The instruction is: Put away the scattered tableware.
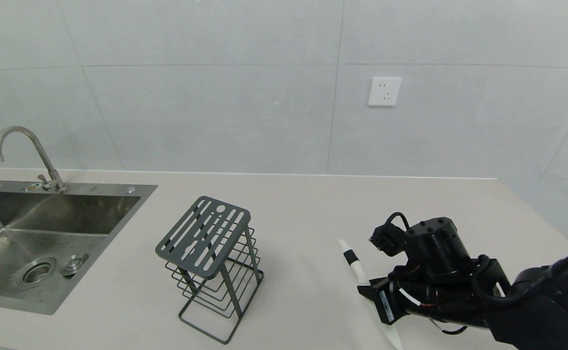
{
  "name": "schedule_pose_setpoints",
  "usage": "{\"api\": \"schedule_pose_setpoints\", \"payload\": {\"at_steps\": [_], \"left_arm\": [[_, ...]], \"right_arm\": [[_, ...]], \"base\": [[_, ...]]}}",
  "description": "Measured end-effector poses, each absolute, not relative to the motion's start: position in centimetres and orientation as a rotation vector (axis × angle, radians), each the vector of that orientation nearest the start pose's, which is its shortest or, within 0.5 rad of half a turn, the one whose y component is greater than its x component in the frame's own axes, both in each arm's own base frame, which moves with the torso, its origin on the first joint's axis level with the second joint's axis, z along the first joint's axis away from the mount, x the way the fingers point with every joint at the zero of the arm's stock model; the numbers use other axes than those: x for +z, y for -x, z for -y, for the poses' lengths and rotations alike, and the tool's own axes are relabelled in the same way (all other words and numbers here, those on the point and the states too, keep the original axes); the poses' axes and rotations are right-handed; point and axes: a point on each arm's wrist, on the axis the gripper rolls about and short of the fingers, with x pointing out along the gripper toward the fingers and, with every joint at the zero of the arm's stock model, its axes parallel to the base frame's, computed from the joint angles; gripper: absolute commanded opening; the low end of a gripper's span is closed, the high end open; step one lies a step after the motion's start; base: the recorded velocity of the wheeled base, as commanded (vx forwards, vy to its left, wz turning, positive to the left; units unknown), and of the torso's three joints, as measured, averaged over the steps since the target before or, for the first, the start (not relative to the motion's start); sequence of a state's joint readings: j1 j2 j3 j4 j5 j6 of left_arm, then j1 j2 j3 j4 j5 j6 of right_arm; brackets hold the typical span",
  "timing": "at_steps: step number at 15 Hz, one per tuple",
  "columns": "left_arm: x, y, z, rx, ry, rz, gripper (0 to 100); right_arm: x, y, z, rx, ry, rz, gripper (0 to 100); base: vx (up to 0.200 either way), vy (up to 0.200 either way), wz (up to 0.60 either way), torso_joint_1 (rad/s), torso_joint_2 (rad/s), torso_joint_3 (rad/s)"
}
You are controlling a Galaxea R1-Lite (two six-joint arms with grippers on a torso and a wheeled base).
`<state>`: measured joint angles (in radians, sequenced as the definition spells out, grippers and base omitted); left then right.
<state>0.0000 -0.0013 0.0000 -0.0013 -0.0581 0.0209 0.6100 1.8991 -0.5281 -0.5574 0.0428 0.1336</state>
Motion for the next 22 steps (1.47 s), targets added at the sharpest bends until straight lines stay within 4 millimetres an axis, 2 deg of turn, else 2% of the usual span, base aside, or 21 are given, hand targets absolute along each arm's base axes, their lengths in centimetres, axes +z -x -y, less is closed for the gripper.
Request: {"api": "schedule_pose_setpoints", "payload": {"at_steps": [5,10,16,17,20,22], "left_arm": [[7.6,2.3,0.1,-0.061,-0.020,0.003,100],[7.6,2.3,0.1,-0.064,-0.019,0.004,100],[7.8,2.3,0.2,-0.104,-0.044,0.027,100],[8.1,2.3,0.2,-0.105,-0.046,0.062,100],[12.1,3.3,0.4,-0.176,-0.042,0.384,100],[12.9,3.6,0.6,-0.284,0.018,0.366,100]], "right_arm": [[8.2,-23.1,-13.9,0.938,0.244,-0.612,0],[8.1,-23.4,-10.2,1.074,0.359,-0.488,0],[8.5,-23.9,-9.0,1.262,0.432,-0.276,0],[8.5,-23.9,-8.9,1.270,0.442,-0.263,0],[8.7,-24.0,-9.1,1.298,0.455,-0.225,0],[8.9,-24.0,-9.2,1.303,0.459,-0.214,0]], "base": [[0.000,0.000,0.00,0.000,0.00,0.000],[0.000,0.000,0.00,0.000,0.00,0.000],[0.000,0.000,0.00,0.000,0.00,0.000],[0.000,0.000,0.00,0.000,0.00,0.000],[0.000,0.000,0.00,0.000,0.00,0.000],[0.000,0.000,0.00,0.000,0.00,0.000]]}}
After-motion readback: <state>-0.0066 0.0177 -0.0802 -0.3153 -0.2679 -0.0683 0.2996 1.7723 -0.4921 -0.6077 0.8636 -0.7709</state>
